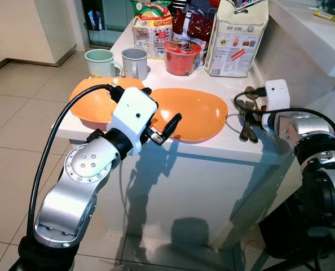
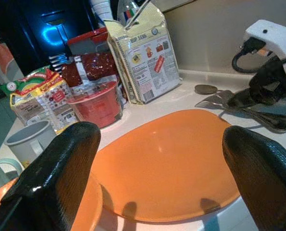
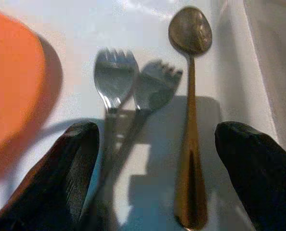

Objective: Setting the table

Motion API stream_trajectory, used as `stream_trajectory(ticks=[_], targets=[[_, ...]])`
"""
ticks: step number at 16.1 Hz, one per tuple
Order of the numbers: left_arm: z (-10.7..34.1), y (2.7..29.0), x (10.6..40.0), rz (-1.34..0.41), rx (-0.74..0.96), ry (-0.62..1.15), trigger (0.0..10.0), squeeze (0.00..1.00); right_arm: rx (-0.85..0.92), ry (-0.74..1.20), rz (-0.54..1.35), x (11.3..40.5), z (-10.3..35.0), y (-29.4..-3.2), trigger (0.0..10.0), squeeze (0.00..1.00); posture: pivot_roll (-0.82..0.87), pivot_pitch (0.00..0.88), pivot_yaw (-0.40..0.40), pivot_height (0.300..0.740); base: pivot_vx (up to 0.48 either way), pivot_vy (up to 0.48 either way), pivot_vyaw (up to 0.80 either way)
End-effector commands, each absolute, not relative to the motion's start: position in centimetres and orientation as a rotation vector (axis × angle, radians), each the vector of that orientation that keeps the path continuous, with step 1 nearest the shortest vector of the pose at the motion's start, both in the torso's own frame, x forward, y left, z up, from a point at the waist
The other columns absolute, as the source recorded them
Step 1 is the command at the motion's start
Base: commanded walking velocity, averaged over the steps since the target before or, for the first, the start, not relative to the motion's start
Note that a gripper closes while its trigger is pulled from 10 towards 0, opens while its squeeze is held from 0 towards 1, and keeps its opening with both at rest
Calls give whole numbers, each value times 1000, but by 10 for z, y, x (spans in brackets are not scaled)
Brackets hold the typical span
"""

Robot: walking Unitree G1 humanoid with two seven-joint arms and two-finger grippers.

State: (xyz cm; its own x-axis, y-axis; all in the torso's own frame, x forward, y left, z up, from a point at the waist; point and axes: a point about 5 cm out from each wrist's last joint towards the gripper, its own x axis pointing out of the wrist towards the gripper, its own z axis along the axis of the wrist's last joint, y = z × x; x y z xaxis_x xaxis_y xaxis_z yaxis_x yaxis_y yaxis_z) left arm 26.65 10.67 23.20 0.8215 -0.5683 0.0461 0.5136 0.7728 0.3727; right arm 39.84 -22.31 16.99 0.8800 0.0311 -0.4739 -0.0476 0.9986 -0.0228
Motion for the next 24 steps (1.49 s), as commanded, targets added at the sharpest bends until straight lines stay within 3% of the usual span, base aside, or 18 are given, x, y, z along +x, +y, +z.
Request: stream_trajectory(ticks=[1, 5, 13, 14, 15, 16, 24], targets=[[236, 104, 268, -605, 374, -174, 10000, 0, 27, 438, 63, 404, 187, -218, 10000, 0, 83, 0, -63, 740, 0, 0, 0], [237, 104, 269, -601, 381, -179, 10000, 0, 198, 418, 74, 405, 178, -203, 10000, 0, 87, 0, -63, 740, 0, 0, 0], [236, 104, 269, -607, 385, -182, 10000, 0, 253, 526, -10, 394, 142, -196, 10000, 0, 87, 0, -66, 740, 0, 0, 0], [237, 104, 269, -606, 385, -184, 10000, 0, 297, 539, -30, 391, 135, -195, 8078, 0, 87, 0, -66, 740, 0, 0, 0], [237, 104, 269, -605, 385, -185, 10000, 0, 327, 539, -43, 390, 132, -195, 2549, 0, 87, 0, -65, 740, 0, 0, 0], [237, 104, 269, -605, 385, -186, 10000, 0, 348, 541, -48, 389, 129, -195, 0, 0, 87, 0, -65, 740, 0, 0, 0], [238, 103, 270, -609, 382, -189, 10000, 0, 312, 536, -70, 389, 130, -198, 0, 0, 87, 0, -66, 740, 0, 0, 0]])
